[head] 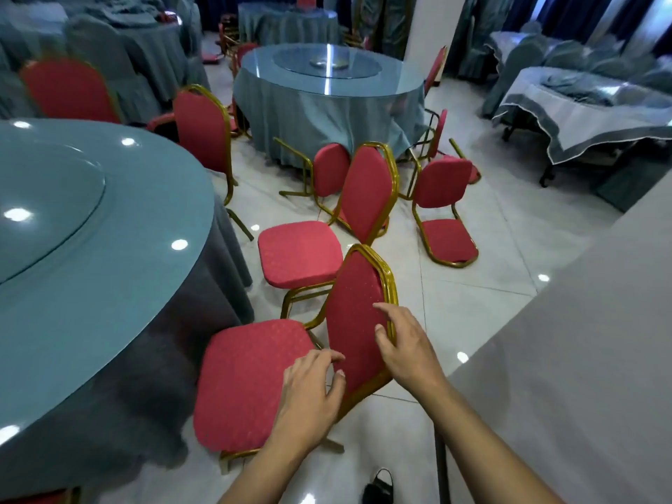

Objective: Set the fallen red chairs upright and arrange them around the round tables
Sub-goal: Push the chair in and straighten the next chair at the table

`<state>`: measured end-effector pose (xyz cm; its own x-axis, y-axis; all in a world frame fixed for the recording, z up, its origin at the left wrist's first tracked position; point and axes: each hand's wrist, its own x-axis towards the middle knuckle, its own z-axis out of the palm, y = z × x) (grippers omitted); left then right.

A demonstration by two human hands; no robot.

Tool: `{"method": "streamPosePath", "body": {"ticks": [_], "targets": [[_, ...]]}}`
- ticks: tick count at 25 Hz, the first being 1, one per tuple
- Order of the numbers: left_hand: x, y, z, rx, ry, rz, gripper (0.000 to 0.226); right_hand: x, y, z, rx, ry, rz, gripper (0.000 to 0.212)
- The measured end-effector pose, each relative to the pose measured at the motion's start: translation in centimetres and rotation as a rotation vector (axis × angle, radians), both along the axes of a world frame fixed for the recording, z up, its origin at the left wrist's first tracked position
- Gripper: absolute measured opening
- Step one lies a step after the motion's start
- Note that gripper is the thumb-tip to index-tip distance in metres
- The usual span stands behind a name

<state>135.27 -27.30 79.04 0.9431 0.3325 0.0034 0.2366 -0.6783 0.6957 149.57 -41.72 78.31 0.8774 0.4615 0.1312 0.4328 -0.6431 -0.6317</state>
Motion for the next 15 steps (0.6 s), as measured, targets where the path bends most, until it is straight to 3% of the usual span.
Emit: {"method": "streamPosePath", "body": {"ticks": [7,15], "targets": [[8.0,1.9,-0.5,-0.013,0.130,0.136,0.017,11.0,3.0,-0.5,0.008,0.022,0.089,0.036],[12.3,8.4,-1.6,-0.029,0.060,0.207,0.017,16.0,10.7,-0.5,-0.024,0.009,0.146,0.037]]}}
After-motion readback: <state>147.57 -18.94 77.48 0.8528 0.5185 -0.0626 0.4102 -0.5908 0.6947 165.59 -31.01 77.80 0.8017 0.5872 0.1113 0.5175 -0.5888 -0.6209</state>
